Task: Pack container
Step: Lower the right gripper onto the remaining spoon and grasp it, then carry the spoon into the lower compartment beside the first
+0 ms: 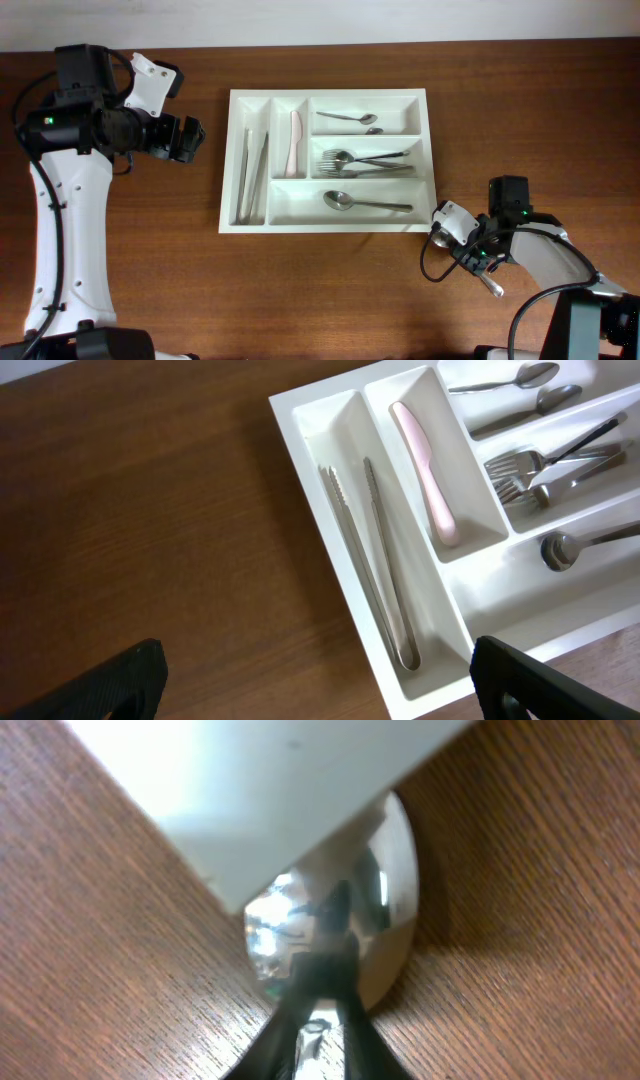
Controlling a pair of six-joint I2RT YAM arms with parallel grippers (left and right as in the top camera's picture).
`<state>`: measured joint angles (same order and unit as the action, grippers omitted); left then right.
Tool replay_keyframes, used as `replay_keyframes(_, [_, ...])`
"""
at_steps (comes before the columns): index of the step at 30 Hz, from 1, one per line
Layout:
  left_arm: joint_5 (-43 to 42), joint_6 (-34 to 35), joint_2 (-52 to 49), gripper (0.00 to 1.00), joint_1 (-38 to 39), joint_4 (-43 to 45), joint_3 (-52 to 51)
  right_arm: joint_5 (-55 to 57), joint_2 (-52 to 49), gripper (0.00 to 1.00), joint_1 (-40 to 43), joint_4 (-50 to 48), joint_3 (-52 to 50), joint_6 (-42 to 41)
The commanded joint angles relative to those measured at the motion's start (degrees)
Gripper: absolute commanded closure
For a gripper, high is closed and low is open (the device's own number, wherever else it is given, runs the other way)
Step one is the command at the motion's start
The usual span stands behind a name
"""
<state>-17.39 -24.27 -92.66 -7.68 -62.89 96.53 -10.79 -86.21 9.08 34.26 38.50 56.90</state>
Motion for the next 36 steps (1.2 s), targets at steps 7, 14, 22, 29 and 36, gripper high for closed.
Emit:
replay_keyframes(7, [-0.6, -0.7, 1.4, 0.01, 0.0, 0.0, 0.2, 2.2, -2.5, 0.96, 0.4, 0.0, -1.8, -0.2])
replay_keyframes(14, [-0.6, -0.7, 1.4, 0.01, 0.0, 0.0, 0.2, 6.3, -1.0, 0.96, 0.4, 0.9, -1.7, -0.8])
replay_keyframes(22, [-0.6, -0.7, 1.4, 0.01, 0.0, 0.0, 0.2, 17.0, 8.2, 0.96, 5.0, 0.8, 0.1, -4.1])
replay_keyframes(29, [-0.6, -0.7, 1.4, 0.01, 0.0, 0.0, 0.2, 15.3, 15.3, 0.96, 5.5, -4.3, 4.7, -3.8])
replay_keyframes(36, [-0.6, -0.7, 1.4, 0.01, 0.0, 0.0, 0.2, 0.7, 17.0, 0.96, -2.9, -7.9, 11.6, 2.7])
